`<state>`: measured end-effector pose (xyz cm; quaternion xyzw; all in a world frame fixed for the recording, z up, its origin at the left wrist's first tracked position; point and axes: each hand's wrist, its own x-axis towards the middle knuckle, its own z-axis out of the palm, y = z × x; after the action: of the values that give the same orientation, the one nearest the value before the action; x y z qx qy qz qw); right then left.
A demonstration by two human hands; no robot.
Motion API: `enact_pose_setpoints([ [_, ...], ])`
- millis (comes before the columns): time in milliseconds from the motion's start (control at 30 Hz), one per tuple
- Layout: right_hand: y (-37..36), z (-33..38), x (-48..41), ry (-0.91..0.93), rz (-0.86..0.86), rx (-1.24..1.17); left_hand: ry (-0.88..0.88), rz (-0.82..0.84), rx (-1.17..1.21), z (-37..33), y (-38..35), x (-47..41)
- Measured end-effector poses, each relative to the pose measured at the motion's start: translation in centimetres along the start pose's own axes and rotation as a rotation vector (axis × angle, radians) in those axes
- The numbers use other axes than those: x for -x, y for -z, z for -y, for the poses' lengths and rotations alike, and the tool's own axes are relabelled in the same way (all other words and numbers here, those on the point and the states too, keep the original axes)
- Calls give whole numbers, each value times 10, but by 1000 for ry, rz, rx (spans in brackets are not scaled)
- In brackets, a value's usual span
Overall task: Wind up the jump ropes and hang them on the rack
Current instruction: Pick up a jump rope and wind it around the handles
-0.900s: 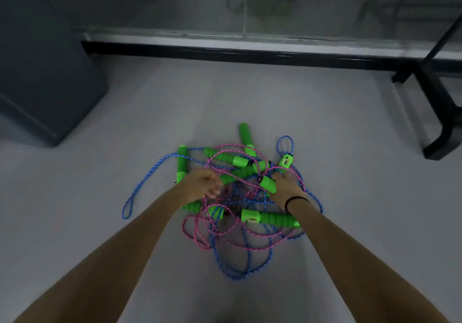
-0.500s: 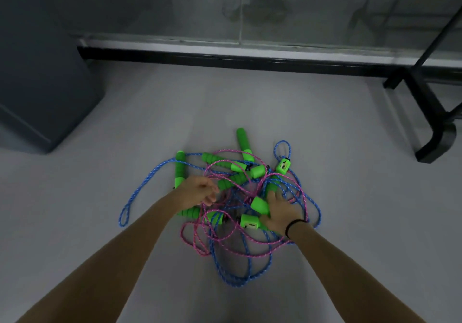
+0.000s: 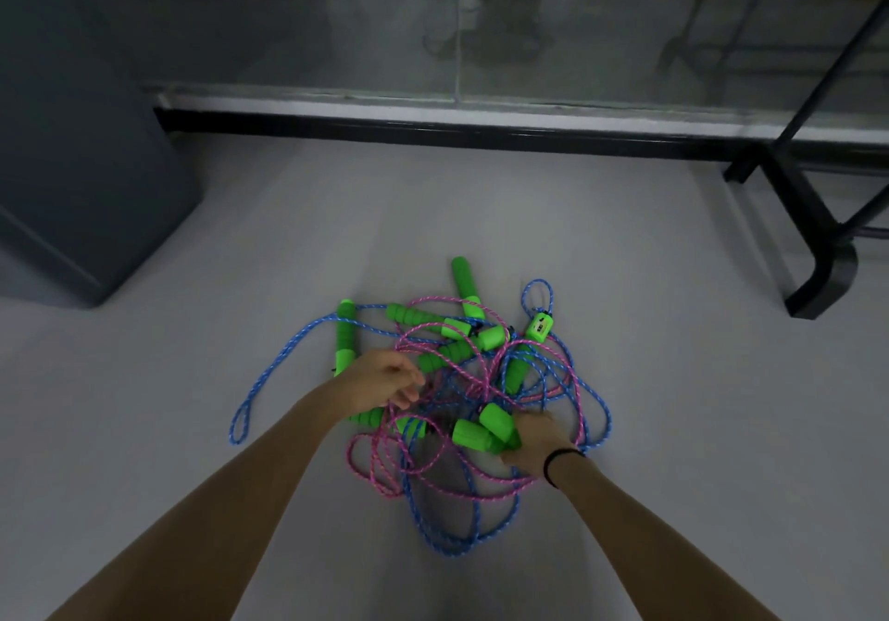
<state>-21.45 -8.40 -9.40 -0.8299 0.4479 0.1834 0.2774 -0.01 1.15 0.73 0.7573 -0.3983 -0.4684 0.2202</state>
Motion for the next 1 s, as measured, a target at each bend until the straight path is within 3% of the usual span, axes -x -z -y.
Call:
enact_pose_setpoints([
  [300,90,59,23,84,-246,-728,-39,16,165,-67,18,19],
  [500,248,125,103,127,-268,-894,-64,13,325,-197,84,96],
  [733,463,213,269,159,-336,-1016,-147,37,552,-394,192,249],
  [1000,643,304,434,237,-384,-1177,-228,0,508,-557,298,395],
])
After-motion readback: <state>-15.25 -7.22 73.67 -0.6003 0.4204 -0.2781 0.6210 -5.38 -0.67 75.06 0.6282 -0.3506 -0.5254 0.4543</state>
